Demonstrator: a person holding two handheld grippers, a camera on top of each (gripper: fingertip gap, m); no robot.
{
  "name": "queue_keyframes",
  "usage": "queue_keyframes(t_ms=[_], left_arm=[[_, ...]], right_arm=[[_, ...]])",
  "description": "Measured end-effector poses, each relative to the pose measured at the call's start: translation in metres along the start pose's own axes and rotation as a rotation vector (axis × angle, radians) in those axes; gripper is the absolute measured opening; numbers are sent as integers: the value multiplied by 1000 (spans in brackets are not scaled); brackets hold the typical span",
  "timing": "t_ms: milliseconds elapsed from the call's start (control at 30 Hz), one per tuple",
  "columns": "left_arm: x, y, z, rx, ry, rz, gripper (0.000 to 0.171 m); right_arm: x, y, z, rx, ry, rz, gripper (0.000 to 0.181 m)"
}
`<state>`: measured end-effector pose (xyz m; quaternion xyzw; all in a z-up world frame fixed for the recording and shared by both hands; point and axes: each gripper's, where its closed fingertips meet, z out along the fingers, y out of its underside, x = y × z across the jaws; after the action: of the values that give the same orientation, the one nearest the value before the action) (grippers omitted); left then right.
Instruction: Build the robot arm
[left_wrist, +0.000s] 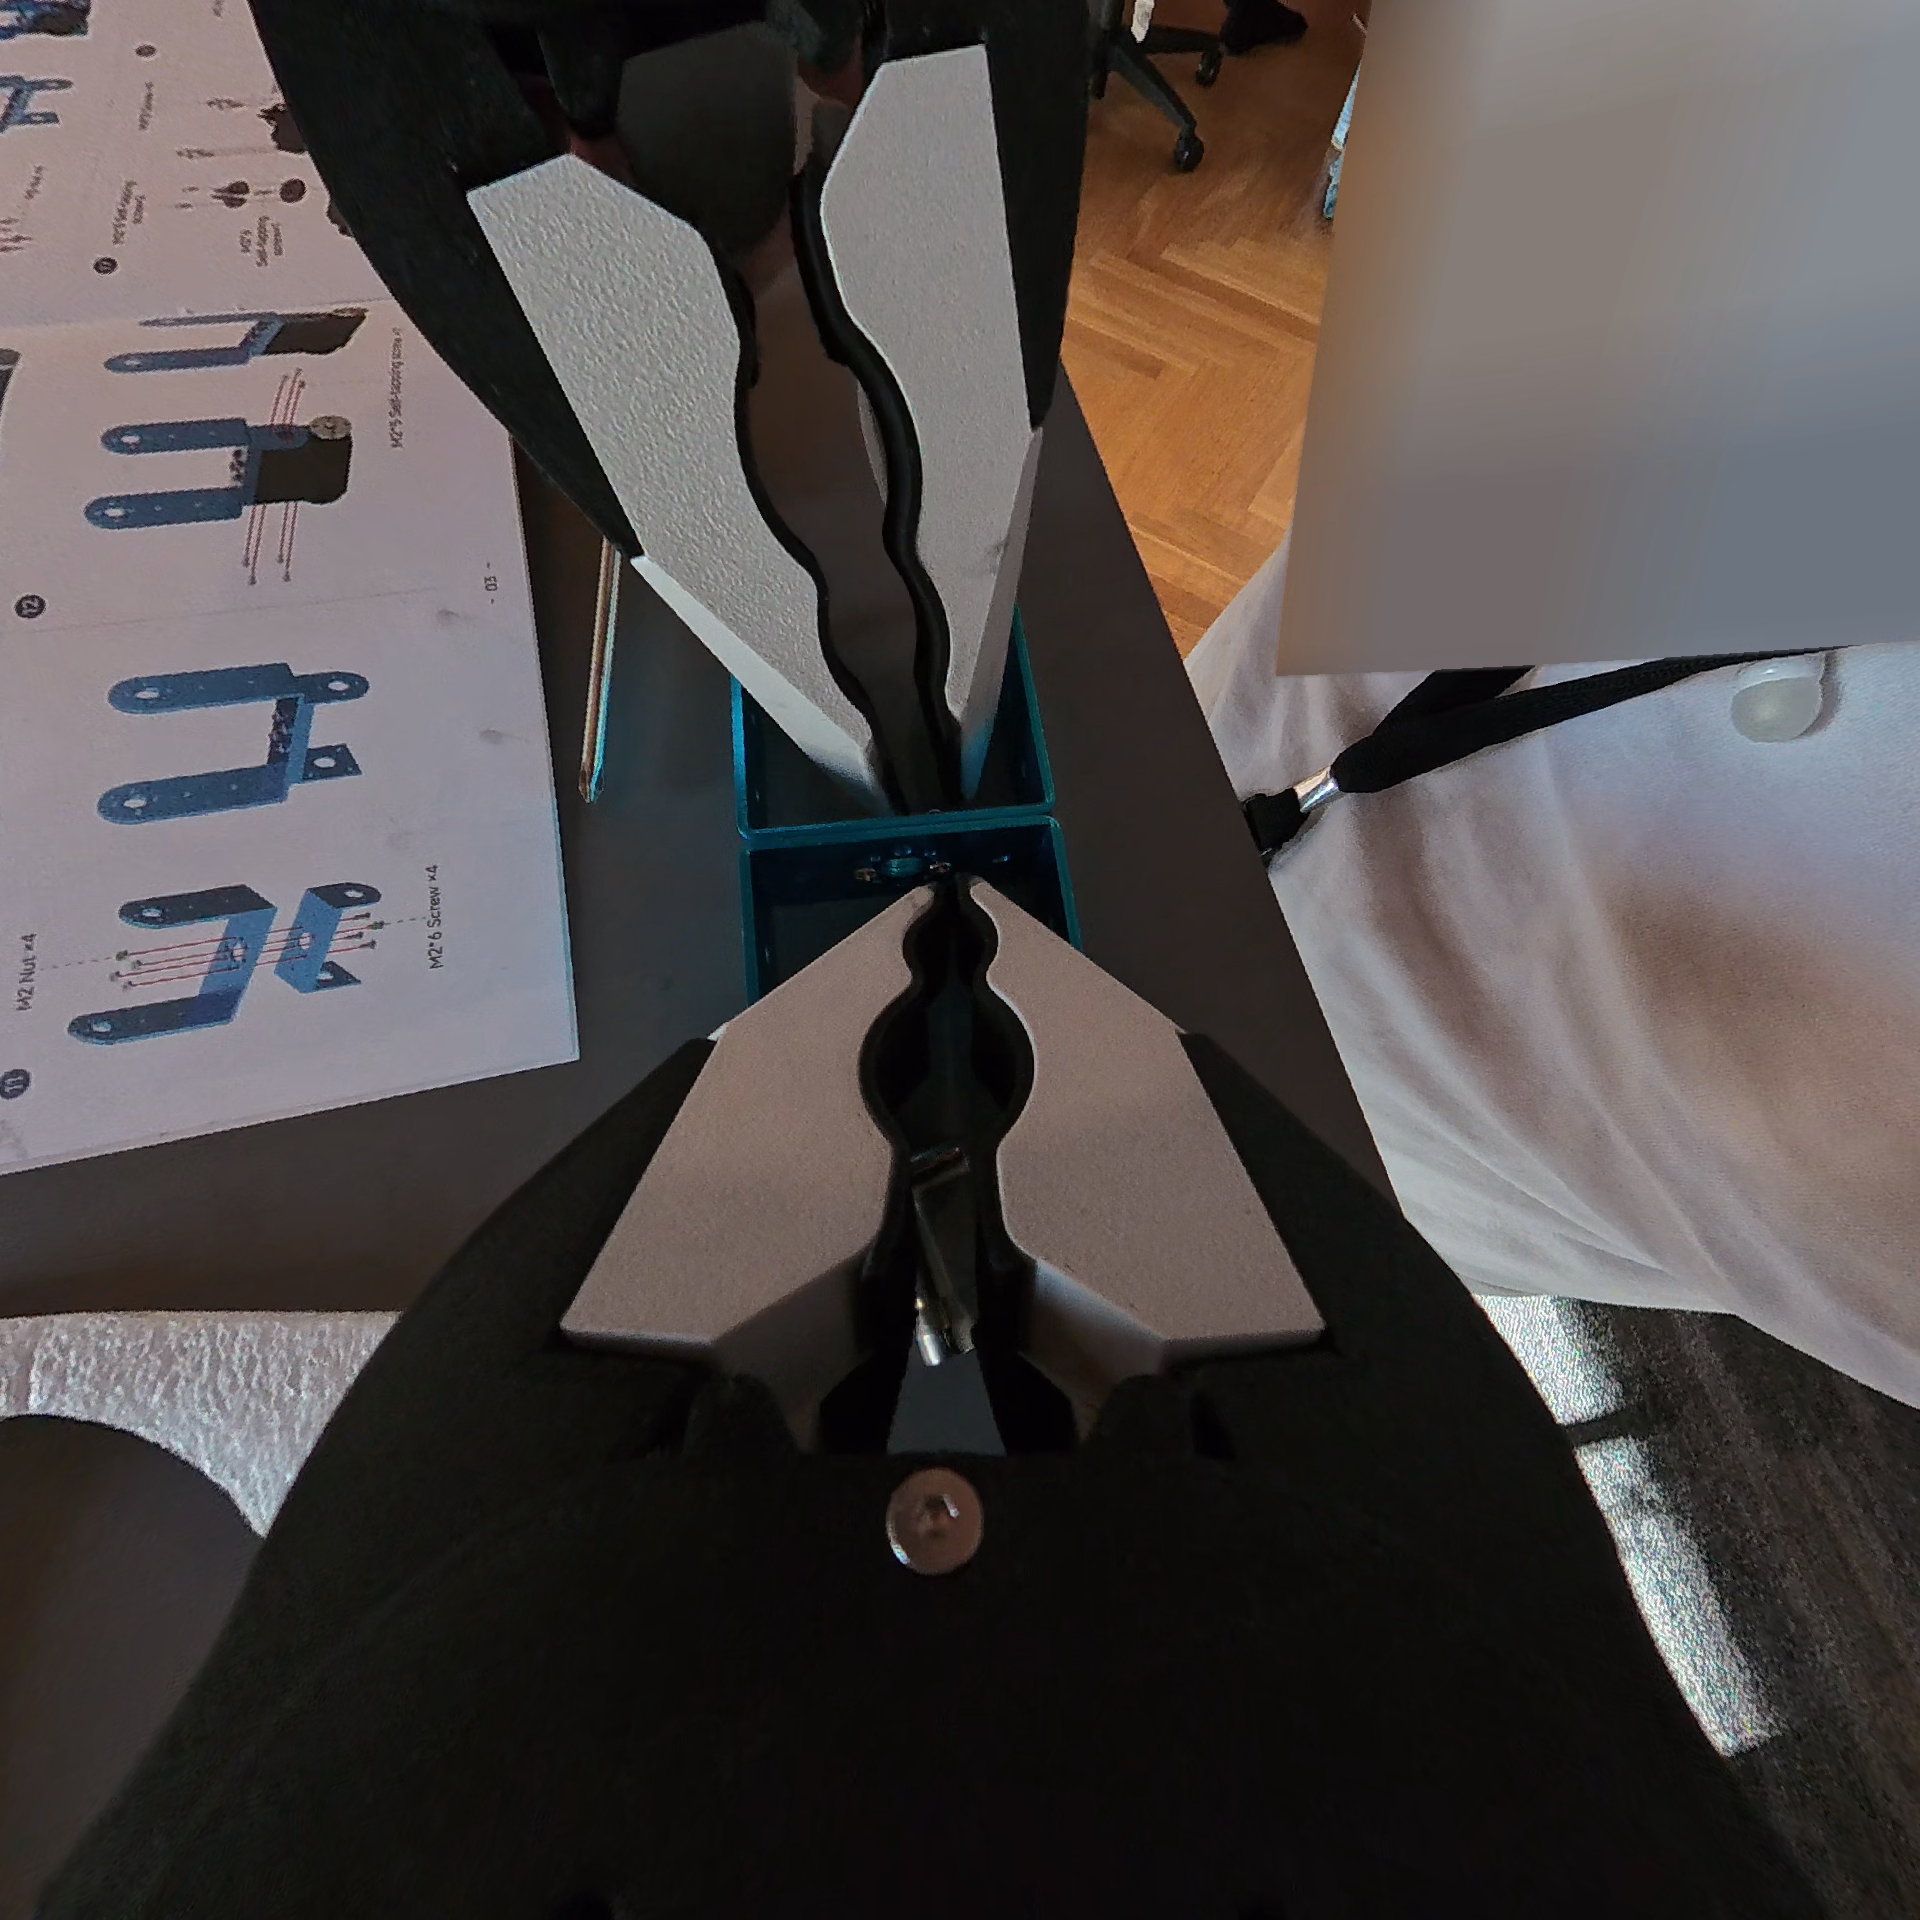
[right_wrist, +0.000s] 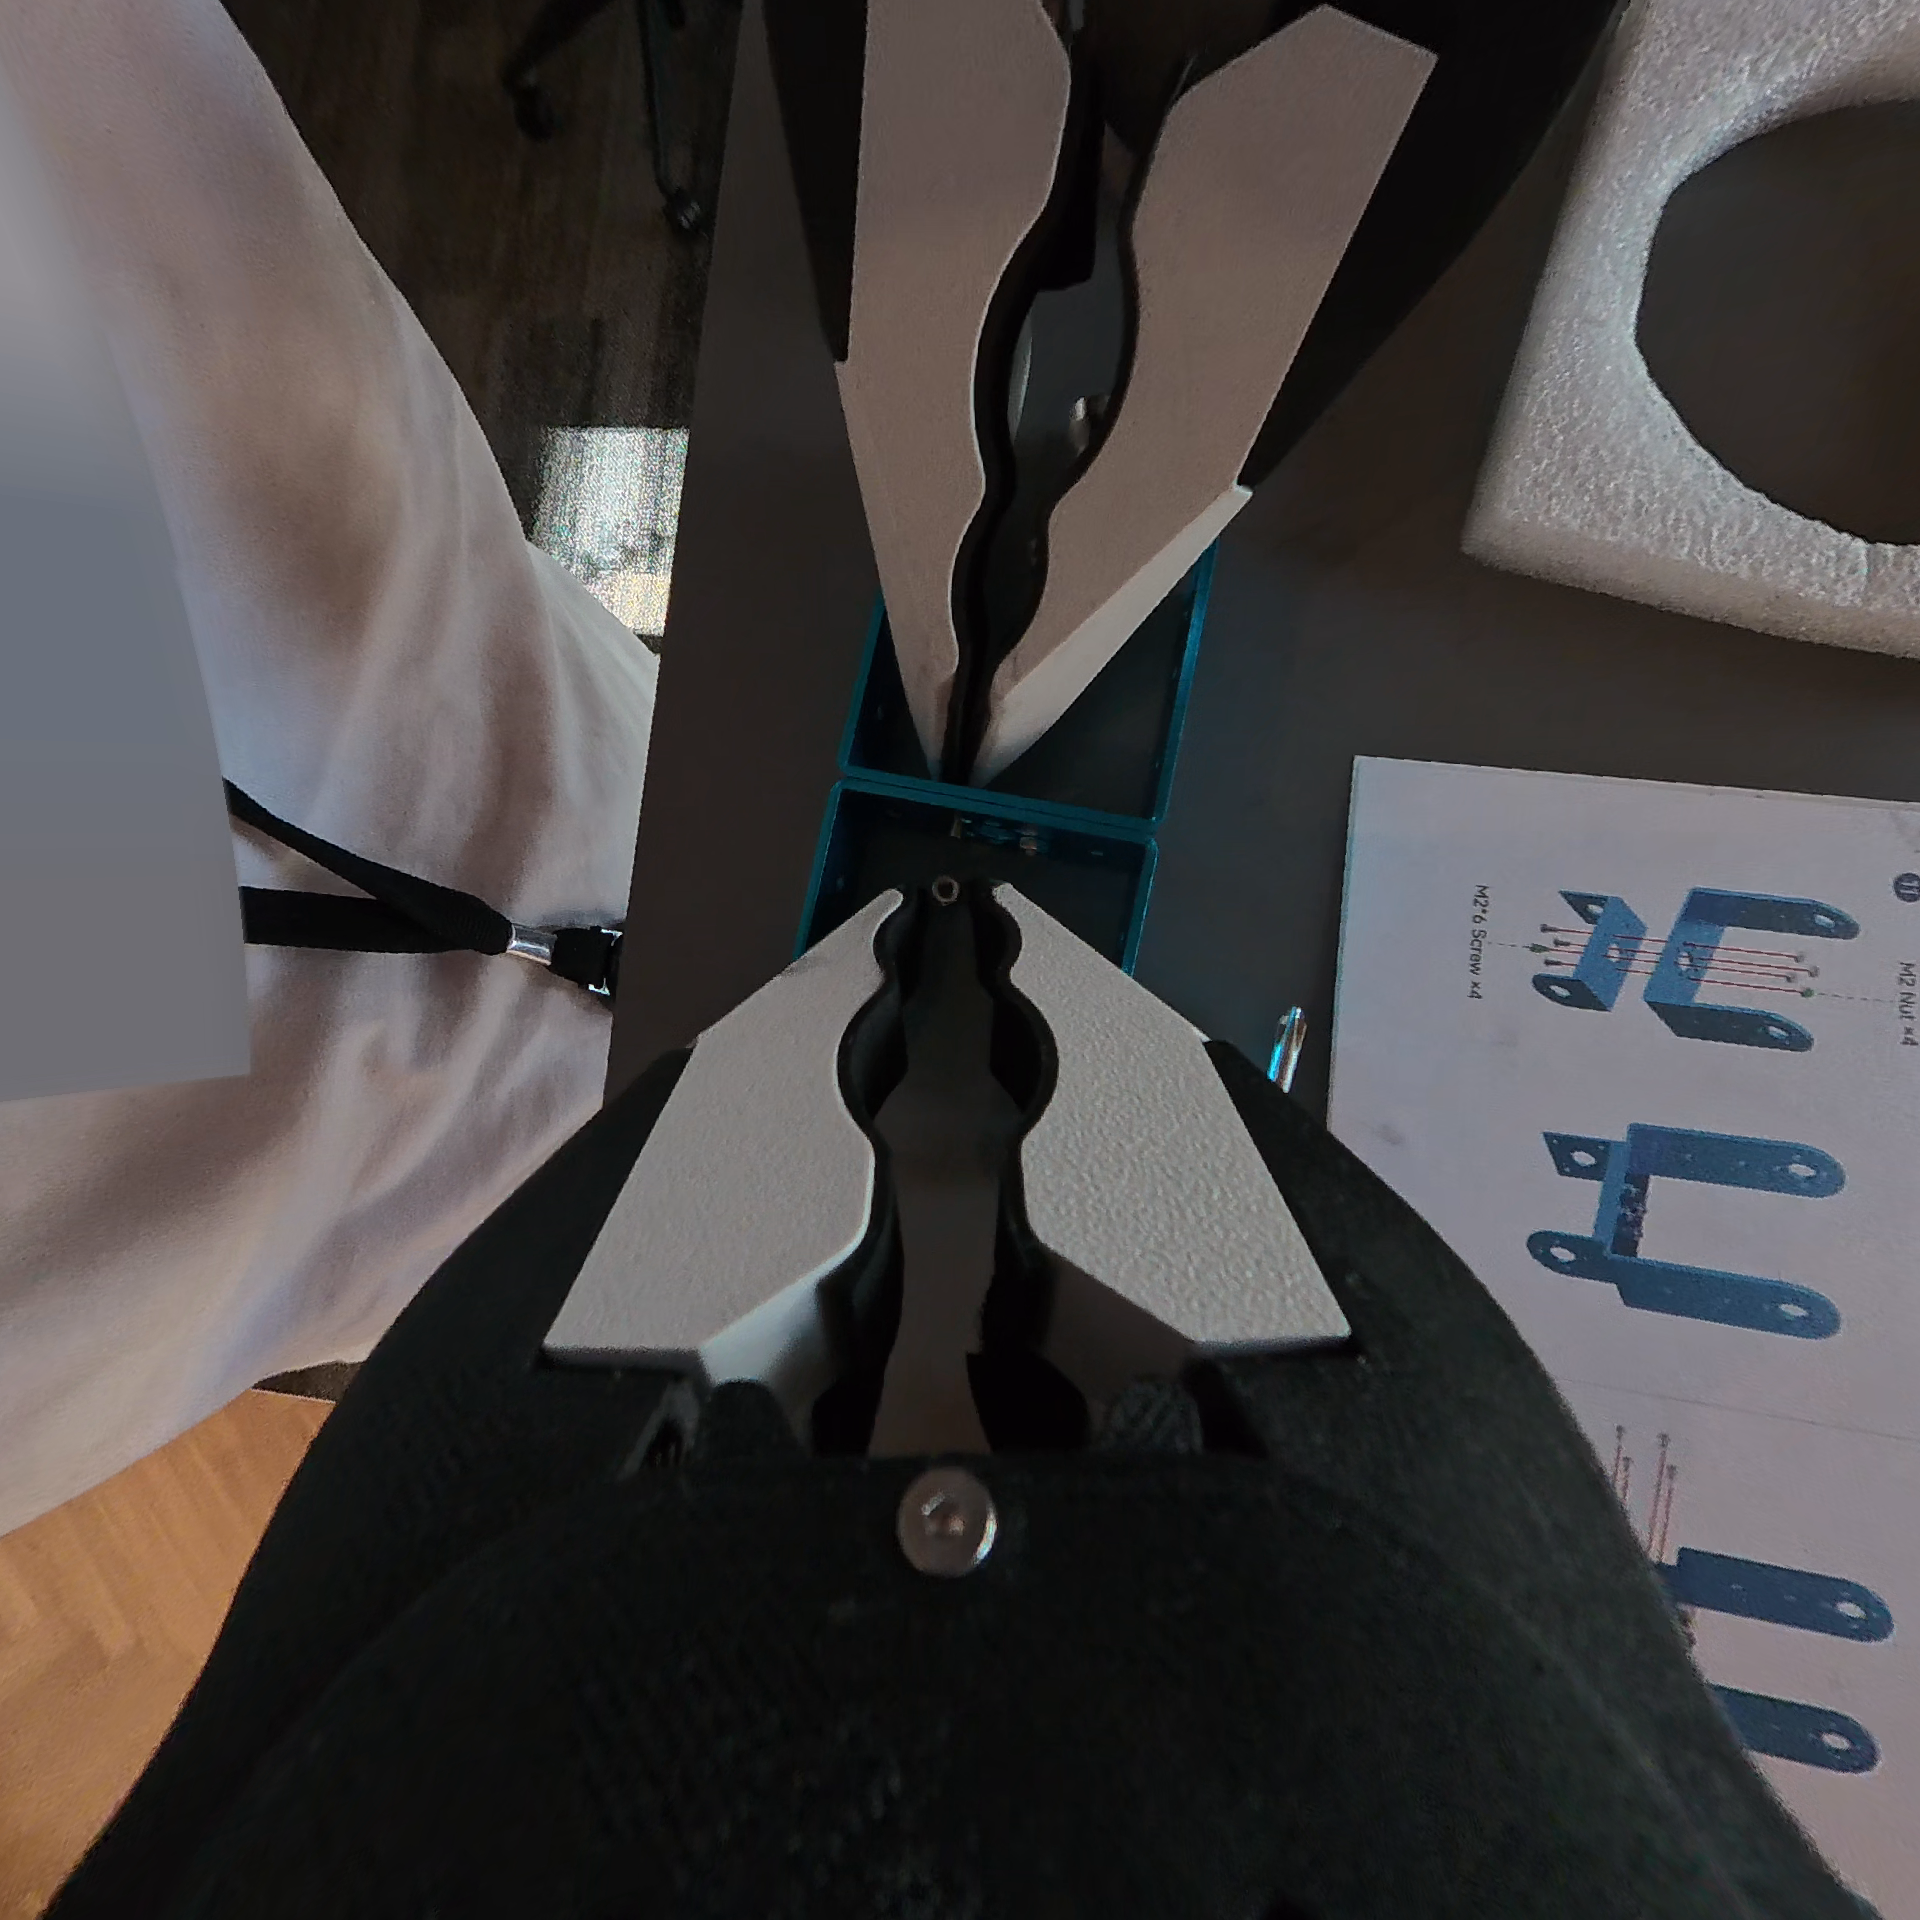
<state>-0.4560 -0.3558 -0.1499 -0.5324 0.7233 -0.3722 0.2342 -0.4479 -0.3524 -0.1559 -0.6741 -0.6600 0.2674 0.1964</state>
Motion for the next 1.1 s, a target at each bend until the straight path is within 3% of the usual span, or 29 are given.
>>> queue_keyframes(t_ms=[500,767,1100], left_arm=[[1,-1,0,3,-1,1,0],[4,0,0,3,6,0,0],[4,0,0,5,9,0,0]], right_arm=[[1,4,3,-210,31,-55,9],[-2,5,2,-238,29,-59,9],[-2,19,-10,-153,54,29,11]])
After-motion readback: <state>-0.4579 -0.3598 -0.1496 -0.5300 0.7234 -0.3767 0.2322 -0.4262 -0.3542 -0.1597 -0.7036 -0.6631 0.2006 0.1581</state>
